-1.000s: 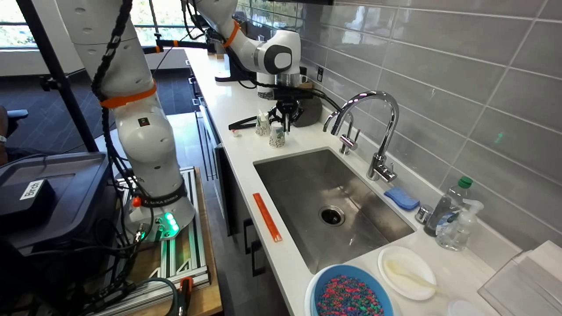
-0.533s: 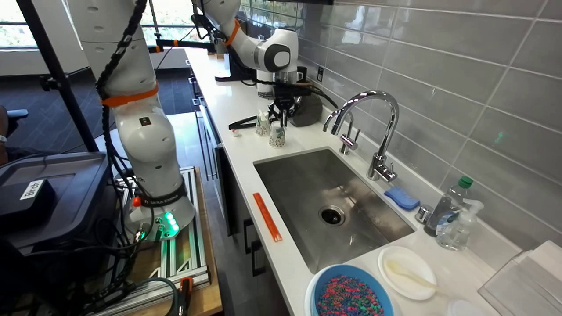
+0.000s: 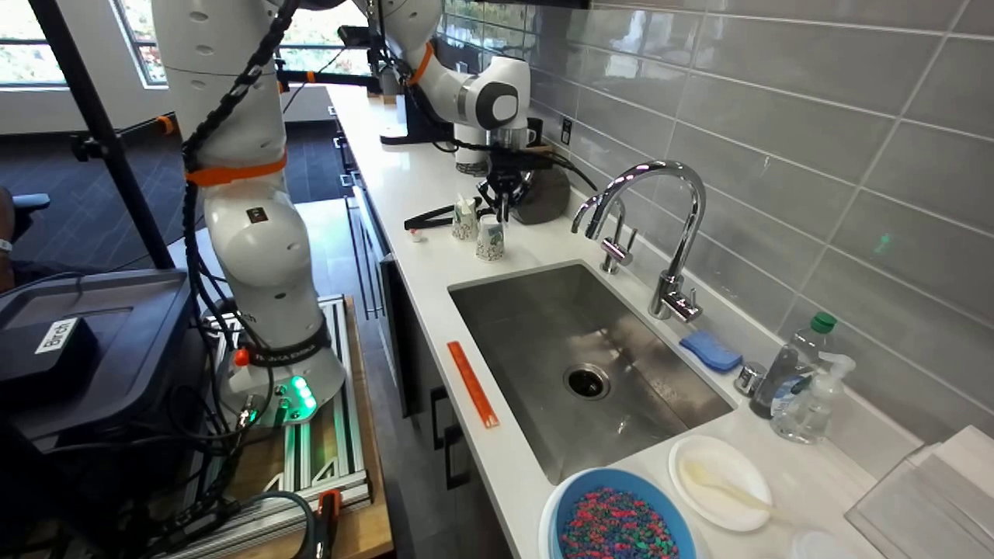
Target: Pick up the fork on the plate and put it on the cup
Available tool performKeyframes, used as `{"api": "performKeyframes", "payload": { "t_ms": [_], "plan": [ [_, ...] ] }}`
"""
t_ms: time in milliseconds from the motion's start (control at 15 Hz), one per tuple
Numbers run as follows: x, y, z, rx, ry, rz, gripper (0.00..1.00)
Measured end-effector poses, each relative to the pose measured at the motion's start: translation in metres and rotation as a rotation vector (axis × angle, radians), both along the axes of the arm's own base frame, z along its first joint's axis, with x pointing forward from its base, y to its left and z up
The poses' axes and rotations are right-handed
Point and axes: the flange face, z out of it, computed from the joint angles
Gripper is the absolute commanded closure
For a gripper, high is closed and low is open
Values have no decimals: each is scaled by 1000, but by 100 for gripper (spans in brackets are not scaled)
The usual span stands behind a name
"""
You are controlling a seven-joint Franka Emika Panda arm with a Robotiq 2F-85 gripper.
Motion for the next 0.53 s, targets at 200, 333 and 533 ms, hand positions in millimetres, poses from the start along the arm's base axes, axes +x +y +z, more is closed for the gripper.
{"api": "performKeyframes", "payload": {
  "t_ms": [200, 333, 533],
  "plan": [
    [8, 11, -3, -1, 0, 22, 97],
    [11, 17, -5, 0, 0, 33, 97],
    [14, 25, -5, 4, -2, 42, 87]
  ]
}}
